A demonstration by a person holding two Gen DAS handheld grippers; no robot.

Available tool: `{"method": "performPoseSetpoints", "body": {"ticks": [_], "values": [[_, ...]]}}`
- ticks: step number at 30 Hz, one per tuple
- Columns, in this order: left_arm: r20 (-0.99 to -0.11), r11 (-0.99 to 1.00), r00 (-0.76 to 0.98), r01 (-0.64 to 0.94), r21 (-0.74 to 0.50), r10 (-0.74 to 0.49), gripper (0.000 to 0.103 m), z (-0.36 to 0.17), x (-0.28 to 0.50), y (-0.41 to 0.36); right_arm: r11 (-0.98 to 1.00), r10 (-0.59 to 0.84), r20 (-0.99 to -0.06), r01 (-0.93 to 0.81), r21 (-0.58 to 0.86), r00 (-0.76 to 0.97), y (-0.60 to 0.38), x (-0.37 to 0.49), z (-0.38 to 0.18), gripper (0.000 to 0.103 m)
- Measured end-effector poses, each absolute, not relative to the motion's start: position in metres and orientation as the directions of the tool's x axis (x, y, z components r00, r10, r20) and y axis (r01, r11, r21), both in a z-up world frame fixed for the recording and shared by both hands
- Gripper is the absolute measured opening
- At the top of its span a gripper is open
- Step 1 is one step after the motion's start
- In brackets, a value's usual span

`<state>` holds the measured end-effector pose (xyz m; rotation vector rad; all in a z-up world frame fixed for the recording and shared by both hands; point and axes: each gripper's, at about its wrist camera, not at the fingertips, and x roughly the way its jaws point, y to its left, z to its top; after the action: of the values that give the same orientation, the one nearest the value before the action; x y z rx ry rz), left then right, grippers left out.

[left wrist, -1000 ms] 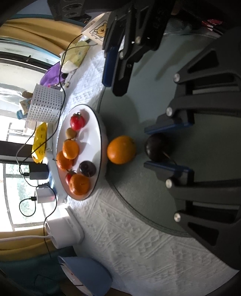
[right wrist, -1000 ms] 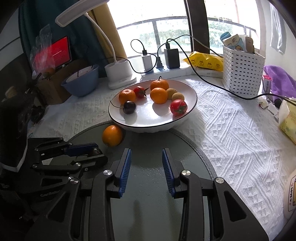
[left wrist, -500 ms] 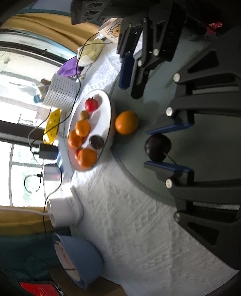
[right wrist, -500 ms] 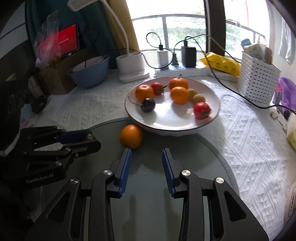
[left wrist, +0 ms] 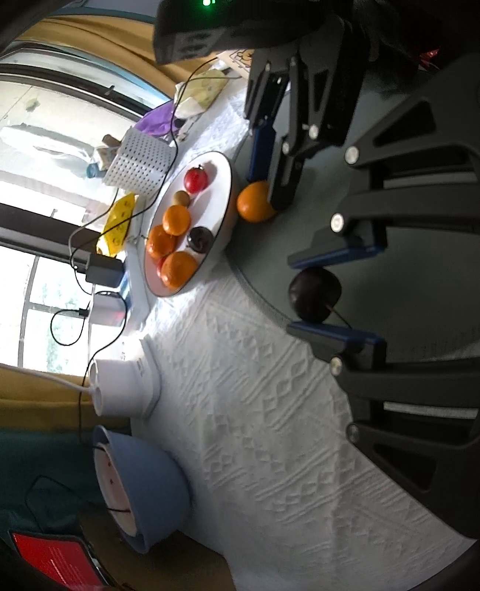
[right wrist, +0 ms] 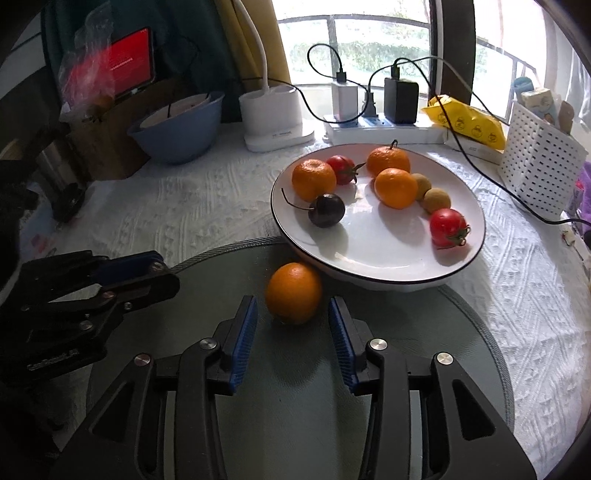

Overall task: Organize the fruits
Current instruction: 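Close the left tool on the dark plum while the right tool closes on the small mandarin, then carry the plum with the left tool while the right tool carries the mandarin to the plate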

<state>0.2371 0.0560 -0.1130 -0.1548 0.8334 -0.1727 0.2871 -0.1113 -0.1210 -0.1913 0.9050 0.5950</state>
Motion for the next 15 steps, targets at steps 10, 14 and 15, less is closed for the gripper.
{"method": "performPoseSetpoints", "body": {"ticks": [10,14,15], "values": [[-0.719,0.972,0.658,0.090,-0.218,-0.222,0.030,-0.1133,0.2334,0.0597,0.835,0.396,-0.792,-0.541,0.100,0.465,-0.1037,0.2967,-0.1272,0.042],[-0.719,0.972,0.659,0.094,-0.214,-0.222,0.030,-0.1120,0.2295,0.0582,0.838,0.392,-0.793,-0.537,0.098,0.467,-0.1043,0.2947,-0.1275,0.035],[-0.719,0.972,0.659,0.095,-0.213,-0.222,0.030,-0.1117,0.2289,0.0571,0.837,0.393,-0.794,-0.537,0.100,0.465,-0.1048,0.2933,-0.1274,0.035]]}}
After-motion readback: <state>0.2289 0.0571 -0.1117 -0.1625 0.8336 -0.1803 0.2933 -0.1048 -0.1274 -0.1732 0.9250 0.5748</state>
